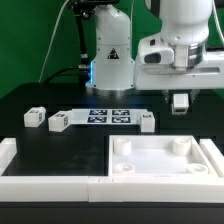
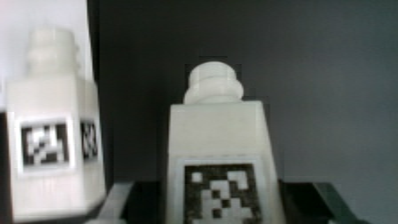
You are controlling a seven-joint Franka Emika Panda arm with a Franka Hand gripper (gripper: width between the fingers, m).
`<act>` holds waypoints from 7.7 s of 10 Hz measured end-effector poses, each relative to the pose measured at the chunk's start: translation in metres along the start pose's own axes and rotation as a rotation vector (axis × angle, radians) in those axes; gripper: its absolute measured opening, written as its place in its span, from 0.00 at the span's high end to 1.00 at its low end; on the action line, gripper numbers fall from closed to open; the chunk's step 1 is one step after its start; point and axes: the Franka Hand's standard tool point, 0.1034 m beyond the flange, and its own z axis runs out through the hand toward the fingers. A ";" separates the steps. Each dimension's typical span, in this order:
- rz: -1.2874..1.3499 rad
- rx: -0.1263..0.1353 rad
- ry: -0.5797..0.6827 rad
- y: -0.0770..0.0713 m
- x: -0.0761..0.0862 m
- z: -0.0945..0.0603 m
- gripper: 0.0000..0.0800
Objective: Assemble one leg
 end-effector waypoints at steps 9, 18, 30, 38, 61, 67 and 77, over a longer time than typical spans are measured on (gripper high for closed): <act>-0.188 0.055 0.624 -0.025 0.010 -0.022 0.64; -0.337 -0.017 0.623 -0.003 0.049 -0.055 0.64; -0.334 -0.005 0.669 0.000 0.157 -0.089 0.64; -0.346 -0.024 0.767 0.010 0.207 -0.092 0.64; -0.352 -0.030 0.861 -0.001 0.211 -0.070 0.22; -0.358 -0.027 0.868 -0.005 0.205 -0.092 0.19; -0.358 0.008 0.311 -0.001 0.195 -0.095 0.19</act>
Offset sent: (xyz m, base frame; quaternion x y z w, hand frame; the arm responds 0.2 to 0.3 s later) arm 0.0000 0.0000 0.0000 0.0000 0.1790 0.0000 0.9838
